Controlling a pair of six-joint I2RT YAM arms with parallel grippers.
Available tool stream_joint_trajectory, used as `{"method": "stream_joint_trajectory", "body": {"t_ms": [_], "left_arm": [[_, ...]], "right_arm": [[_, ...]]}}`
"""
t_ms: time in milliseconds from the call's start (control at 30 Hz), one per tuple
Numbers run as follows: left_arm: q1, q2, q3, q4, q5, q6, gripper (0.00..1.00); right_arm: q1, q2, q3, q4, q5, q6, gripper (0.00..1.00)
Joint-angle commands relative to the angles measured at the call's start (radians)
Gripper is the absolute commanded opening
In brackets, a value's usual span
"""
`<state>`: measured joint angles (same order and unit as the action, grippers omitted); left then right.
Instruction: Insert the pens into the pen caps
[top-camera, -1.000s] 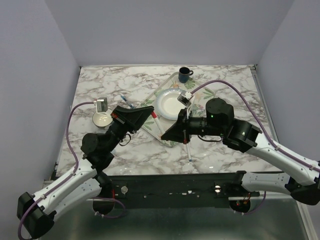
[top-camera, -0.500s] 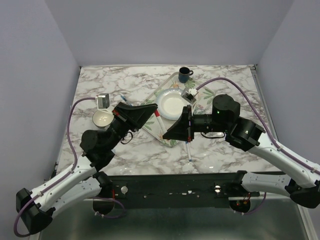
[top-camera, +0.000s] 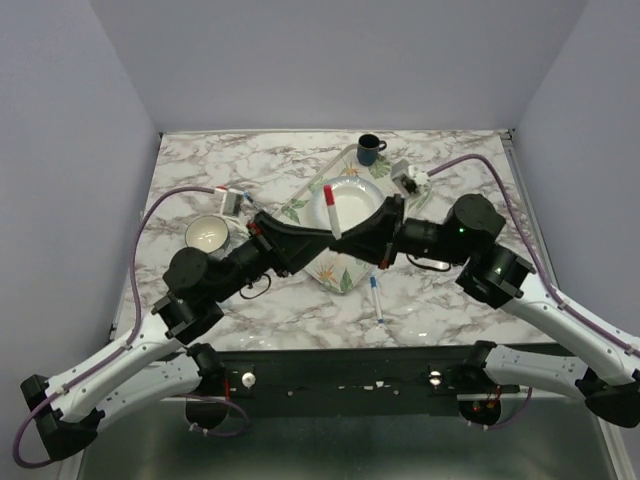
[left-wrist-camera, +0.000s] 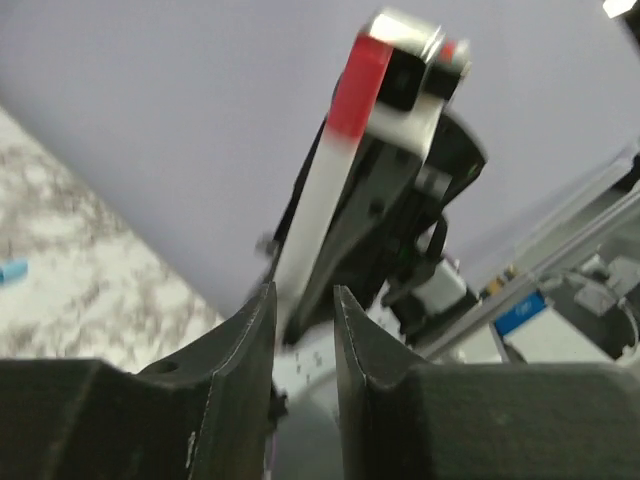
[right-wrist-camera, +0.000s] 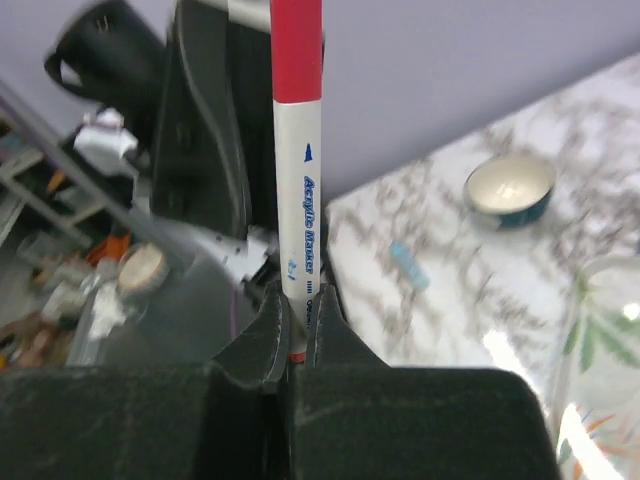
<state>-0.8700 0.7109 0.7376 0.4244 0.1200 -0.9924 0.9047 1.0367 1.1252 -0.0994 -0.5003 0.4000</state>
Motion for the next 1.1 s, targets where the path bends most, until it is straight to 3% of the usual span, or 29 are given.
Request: {"method": "stream_joint_trajectory", "body": {"t_ms": [0, 167, 300, 500, 633, 800, 933, 1067], "left_arm": [[-0.06, 0.033, 0.072, -0.351, 0.176, 0.1, 0.39], [-0.06, 0.042, 0.129, -0.404, 0.133, 0.176, 0.64], [-0.06, 0.015, 0.163, -0.496, 0.078, 0.283, 0.73], [-0.06, -0.088, 0.18, -0.708, -0.21, 0.545, 0.98], [-0.06, -0.102, 0.193, -0.855, -0.437, 0.674, 0.99], [-0.06, -0.161, 0.131, -0.843, -0.61, 0.807, 0.99], [-0.06, -0.235, 0.005, -0.754, -0.646, 0.836, 0.99], [-0.06, -0.277, -0.009, -0.751, -0.648, 0.844, 0.99]], "right_arm": [[-0.059, -0.096, -0.116, 0.313, 0.203, 0.013, 0.01], [-0.061, -0.185, -0.234, 0.238, 0.255, 0.059, 0.01], [-0.061, -0.231, -0.327, 0.048, 0.38, 0.154, 0.01], [-0.061, -0.296, -0.49, -0.19, 0.565, 0.374, 0.01], [-0.061, -0.253, -0.603, -0.29, 0.621, 0.503, 0.01], [-0.061, -0.169, -0.66, -0.298, 0.589, 0.517, 0.01], [-0.061, -0.106, -0.654, -0.328, 0.608, 0.534, 0.01], [-0.061, -0.058, -0.634, -0.387, 0.655, 0.542, 0.03]]}}
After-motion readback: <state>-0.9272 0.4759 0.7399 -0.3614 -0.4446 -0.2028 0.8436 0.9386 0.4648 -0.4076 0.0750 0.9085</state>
